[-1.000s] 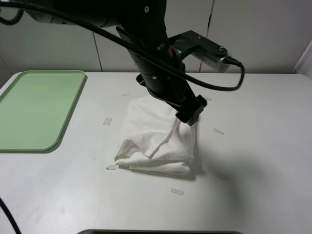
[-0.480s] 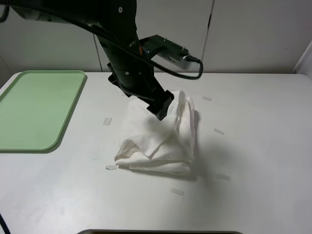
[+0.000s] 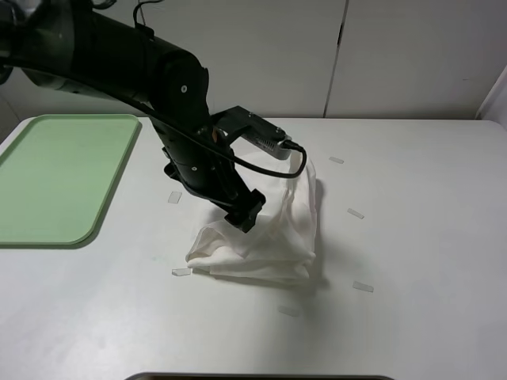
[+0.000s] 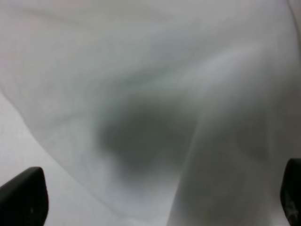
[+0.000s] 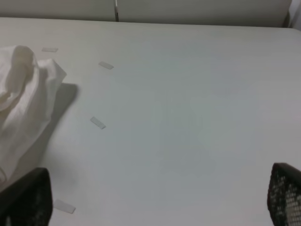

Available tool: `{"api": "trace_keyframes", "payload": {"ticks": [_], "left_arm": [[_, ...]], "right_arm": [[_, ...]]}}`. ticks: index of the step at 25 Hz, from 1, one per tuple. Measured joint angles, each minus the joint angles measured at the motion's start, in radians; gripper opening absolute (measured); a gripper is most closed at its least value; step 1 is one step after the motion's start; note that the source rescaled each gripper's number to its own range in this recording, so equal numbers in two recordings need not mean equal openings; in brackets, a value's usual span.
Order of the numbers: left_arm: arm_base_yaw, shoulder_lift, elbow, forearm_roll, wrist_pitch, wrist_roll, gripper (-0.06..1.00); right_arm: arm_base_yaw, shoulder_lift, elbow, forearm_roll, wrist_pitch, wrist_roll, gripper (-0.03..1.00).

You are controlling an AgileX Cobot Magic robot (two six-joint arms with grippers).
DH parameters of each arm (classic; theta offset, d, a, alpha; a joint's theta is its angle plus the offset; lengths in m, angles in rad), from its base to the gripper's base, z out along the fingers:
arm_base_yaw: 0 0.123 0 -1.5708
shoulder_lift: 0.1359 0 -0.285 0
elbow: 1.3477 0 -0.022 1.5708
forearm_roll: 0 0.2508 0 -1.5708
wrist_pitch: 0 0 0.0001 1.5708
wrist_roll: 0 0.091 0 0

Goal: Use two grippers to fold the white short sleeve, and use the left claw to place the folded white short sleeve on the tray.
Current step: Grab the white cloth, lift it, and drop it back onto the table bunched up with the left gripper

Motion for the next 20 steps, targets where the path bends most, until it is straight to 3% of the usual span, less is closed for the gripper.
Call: {"api": "trace_keyframes", "payload": {"ticks": [4, 11, 20], "left_arm": [[0.000, 0.000, 0.052, -0.025, -0.109, -0.021, 0.98], [-0.033, 0.000, 0.093, -0.165, -0.215, -0.023, 0.98], [-0.134, 0.000, 0.094, -0.179, -0.275, -0.023, 0.98]], "right_arm": [[0.000, 0.000, 0.000, 0.000, -0.001, 0.000, 1.00], [0.000, 0.000, 0.000, 0.000, -0.001, 0.000, 1.00], [0.000, 0.000, 0.000, 0.000, -0.001, 0.000, 1.00]]}}
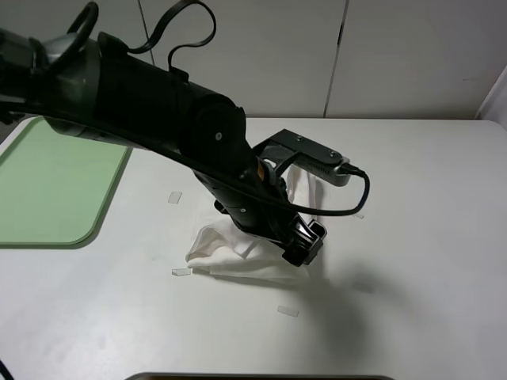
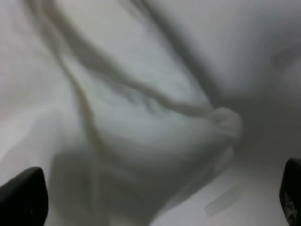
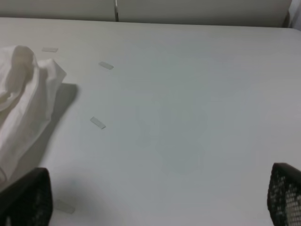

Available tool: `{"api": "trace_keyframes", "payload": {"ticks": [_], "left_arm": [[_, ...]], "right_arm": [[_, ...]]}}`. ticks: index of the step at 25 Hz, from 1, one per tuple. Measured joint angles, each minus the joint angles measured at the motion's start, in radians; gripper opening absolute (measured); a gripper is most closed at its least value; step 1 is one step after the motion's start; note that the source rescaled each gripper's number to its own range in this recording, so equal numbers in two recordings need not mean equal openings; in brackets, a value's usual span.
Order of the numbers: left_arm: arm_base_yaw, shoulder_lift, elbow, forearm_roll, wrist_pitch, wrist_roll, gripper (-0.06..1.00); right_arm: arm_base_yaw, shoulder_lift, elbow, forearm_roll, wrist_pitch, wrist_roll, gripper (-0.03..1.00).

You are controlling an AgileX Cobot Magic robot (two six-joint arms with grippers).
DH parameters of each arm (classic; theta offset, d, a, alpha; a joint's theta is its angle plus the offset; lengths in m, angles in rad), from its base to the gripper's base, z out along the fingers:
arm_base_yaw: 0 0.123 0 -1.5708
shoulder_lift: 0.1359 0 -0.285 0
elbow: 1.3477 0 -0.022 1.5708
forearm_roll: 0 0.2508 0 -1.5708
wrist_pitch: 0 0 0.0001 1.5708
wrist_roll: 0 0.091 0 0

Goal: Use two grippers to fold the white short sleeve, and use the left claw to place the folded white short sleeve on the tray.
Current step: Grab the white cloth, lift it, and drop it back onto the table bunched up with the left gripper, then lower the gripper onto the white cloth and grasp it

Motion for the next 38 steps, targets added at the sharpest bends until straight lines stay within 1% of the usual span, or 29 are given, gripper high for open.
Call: {"api": "trace_keyframes", "payload": {"ticks": [2, 6, 11, 13, 14, 16, 18, 22, 26, 29, 31, 33, 35, 37, 38], "left_arm": [[-0.046, 0.000, 0.001, -0.002, -0.010, 0.000, 0.98], [-0.052, 0.010, 0.001, -0.002, -0.015, 0.000, 0.98], [-0.052, 0.086, 0.001, -0.014, -0.051, 0.000, 0.98], [-0.052, 0.112, 0.001, -0.041, -0.063, 0.004, 0.98], [-0.052, 0.119, 0.001, -0.070, -0.070, 0.016, 0.98], [-0.054, 0.118, 0.000, -0.100, -0.074, 0.041, 0.98], [-0.070, 0.113, -0.022, -0.131, -0.069, 0.077, 0.98], [-0.081, 0.098, -0.047, -0.138, -0.059, 0.088, 0.98], [-0.089, 0.062, -0.145, -0.150, -0.023, 0.109, 0.98], [-0.089, 0.058, -0.166, -0.150, -0.002, 0.115, 0.98], [-0.089, 0.048, -0.194, -0.141, 0.049, 0.139, 0.98], [-0.089, 0.041, -0.197, -0.134, 0.064, 0.143, 0.98], [-0.089, 0.023, -0.203, -0.105, 0.093, 0.148, 0.98], [-0.080, -0.007, -0.208, -0.032, 0.144, 0.133, 0.98], [-0.075, -0.014, -0.208, -0.011, 0.160, 0.121, 0.98]], "right_arm": [[0.000, 0.000, 0.000, 0.000, 0.000, 0.000, 1.00], [0.000, 0.000, 0.000, 0.000, 0.000, 0.000, 1.00], [0.000, 0.000, 0.000, 0.000, 0.001, 0.000, 1.00], [0.000, 0.000, 0.000, 0.000, 0.001, 0.000, 1.00], [0.000, 0.000, 0.000, 0.000, 0.001, 0.000, 1.00], [0.000, 0.000, 0.000, 0.000, 0.001, 0.000, 1.00], [0.000, 0.000, 0.000, 0.000, 0.001, 0.000, 1.00], [0.000, 0.000, 0.000, 0.000, 0.001, 0.000, 1.00], [0.000, 0.000, 0.000, 0.000, 0.001, 0.000, 1.00], [0.000, 0.000, 0.000, 0.000, 0.001, 0.000, 1.00], [0.000, 0.000, 0.000, 0.000, 0.001, 0.000, 1.00], [0.000, 0.000, 0.000, 0.000, 0.001, 0.000, 1.00], [0.000, 0.000, 0.000, 0.000, 0.000, 0.000, 1.00], [0.000, 0.000, 0.000, 0.000, 0.000, 0.000, 1.00], [0.000, 0.000, 0.000, 0.000, 0.000, 0.000, 1.00]]}}
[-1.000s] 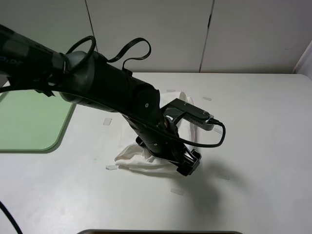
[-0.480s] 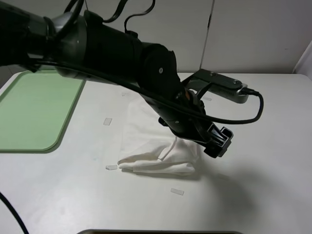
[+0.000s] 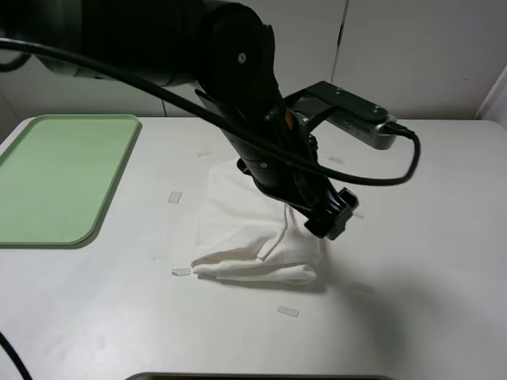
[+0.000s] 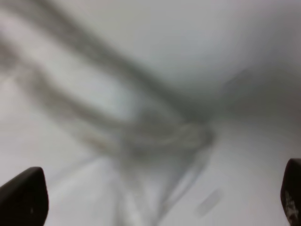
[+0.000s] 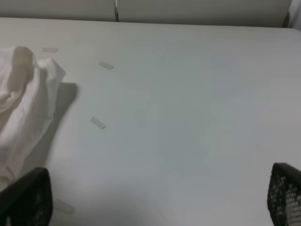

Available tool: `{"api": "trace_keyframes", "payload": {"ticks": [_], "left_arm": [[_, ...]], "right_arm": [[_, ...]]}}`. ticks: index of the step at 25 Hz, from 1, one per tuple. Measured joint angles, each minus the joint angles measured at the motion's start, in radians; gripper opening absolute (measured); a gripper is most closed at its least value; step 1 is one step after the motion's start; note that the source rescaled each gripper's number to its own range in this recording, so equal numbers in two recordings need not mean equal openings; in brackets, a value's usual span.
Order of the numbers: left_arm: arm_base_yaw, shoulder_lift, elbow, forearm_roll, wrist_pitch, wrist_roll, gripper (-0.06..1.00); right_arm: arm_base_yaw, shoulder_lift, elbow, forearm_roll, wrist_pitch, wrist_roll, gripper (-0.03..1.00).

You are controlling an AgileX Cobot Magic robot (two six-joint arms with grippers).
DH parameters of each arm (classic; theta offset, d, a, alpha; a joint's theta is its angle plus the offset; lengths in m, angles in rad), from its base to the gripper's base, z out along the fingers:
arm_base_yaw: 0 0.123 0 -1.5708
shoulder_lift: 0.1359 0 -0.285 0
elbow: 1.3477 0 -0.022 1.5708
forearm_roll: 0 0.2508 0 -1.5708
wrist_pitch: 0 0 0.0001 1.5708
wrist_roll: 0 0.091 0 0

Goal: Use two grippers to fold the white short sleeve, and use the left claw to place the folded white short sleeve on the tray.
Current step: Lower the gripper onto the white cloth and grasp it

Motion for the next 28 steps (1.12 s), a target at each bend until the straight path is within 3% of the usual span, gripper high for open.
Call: {"api": "trace_keyframes", "payload": {"ticks": [4, 12, 18, 28], "left_arm": [[0.092, -0.009, -0.001, 0.111, 0.107, -0.093, 0.98], [0.253, 0.004, 0.007, 0.123, 0.122, -0.113, 0.98], [0.315, 0.089, 0.053, 0.125, 0.087, -0.115, 0.98], [0.319, 0.241, 0.057, 0.122, -0.004, -0.116, 0.97]], "right_arm": [[0.000, 0.000, 0.000, 0.000, 0.000, 0.000, 1.00], [0.000, 0.000, 0.000, 0.000, 0.000, 0.000, 1.00], [0.000, 0.000, 0.000, 0.000, 0.000, 0.000, 1.00], [0.000, 0.000, 0.000, 0.000, 0.000, 0.000, 1.00]]}}
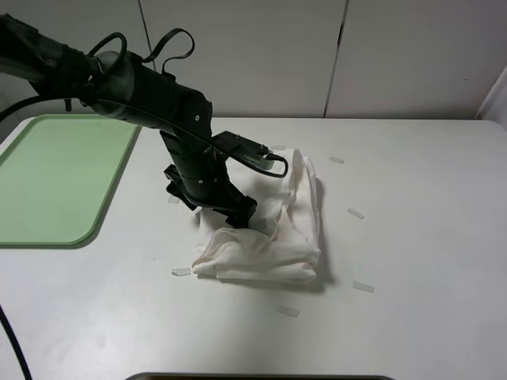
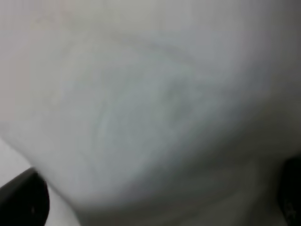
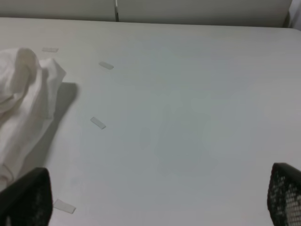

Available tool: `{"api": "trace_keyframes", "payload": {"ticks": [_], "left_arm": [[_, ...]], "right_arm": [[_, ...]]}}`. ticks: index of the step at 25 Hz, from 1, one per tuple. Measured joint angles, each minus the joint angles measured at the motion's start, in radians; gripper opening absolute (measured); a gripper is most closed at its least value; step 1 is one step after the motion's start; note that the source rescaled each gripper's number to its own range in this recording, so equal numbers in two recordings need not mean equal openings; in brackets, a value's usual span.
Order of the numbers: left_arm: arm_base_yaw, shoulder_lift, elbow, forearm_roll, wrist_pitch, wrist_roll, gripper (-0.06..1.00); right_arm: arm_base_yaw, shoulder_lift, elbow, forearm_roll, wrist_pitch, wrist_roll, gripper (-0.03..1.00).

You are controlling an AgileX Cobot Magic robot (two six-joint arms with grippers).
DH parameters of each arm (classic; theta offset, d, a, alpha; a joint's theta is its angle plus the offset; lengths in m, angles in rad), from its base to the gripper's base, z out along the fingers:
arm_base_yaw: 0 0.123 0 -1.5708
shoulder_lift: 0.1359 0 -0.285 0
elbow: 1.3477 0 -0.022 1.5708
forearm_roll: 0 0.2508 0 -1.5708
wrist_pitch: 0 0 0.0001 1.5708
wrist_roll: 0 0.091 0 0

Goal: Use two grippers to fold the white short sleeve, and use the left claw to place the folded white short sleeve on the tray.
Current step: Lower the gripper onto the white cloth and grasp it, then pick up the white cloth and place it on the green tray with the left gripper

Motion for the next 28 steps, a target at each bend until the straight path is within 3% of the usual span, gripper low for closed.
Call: {"api": "trace_keyframes", "payload": {"ticks": [4, 7, 9, 13, 14, 17, 19, 20, 23, 25, 28], "left_arm": [[0.000, 0.019, 0.000, 0.000, -0.034, 0.000, 0.97], [0.000, 0.027, 0.000, -0.005, -0.054, 0.000, 0.87], [0.000, 0.029, 0.000, -0.013, -0.058, 0.000, 0.71], [-0.002, 0.030, 0.000, -0.022, -0.066, 0.000, 0.15], [-0.002, 0.029, -0.001, -0.013, -0.062, 0.000, 0.10], [-0.002, 0.020, -0.001, 0.016, -0.055, 0.000, 0.10], [0.012, -0.002, -0.001, 0.115, -0.020, 0.000, 0.10], [0.012, -0.002, -0.001, 0.115, -0.020, 0.000, 0.10], [0.053, -0.036, 0.000, 0.212, 0.040, 0.000, 0.10], [0.129, -0.065, 0.000, 0.296, 0.070, 0.000, 0.10], [0.257, -0.076, 0.000, 0.341, 0.093, 0.005, 0.10]], "right_arm": [[0.000, 0.000, 0.000, 0.000, 0.000, 0.000, 1.00], [0.000, 0.000, 0.000, 0.000, 0.000, 0.000, 1.00], [0.000, 0.000, 0.000, 0.000, 0.000, 0.000, 1.00], [0.000, 0.000, 0.000, 0.000, 0.000, 0.000, 1.00], [0.000, 0.000, 0.000, 0.000, 0.000, 0.000, 1.00], [0.000, 0.000, 0.000, 0.000, 0.000, 0.000, 1.00], [0.000, 0.000, 0.000, 0.000, 0.000, 0.000, 1.00], [0.000, 0.000, 0.000, 0.000, 0.000, 0.000, 1.00], [0.000, 0.000, 0.000, 0.000, 0.000, 0.000, 1.00], [0.000, 0.000, 0.000, 0.000, 0.000, 0.000, 1.00], [0.000, 0.000, 0.000, 0.000, 0.000, 0.000, 1.00]]}}
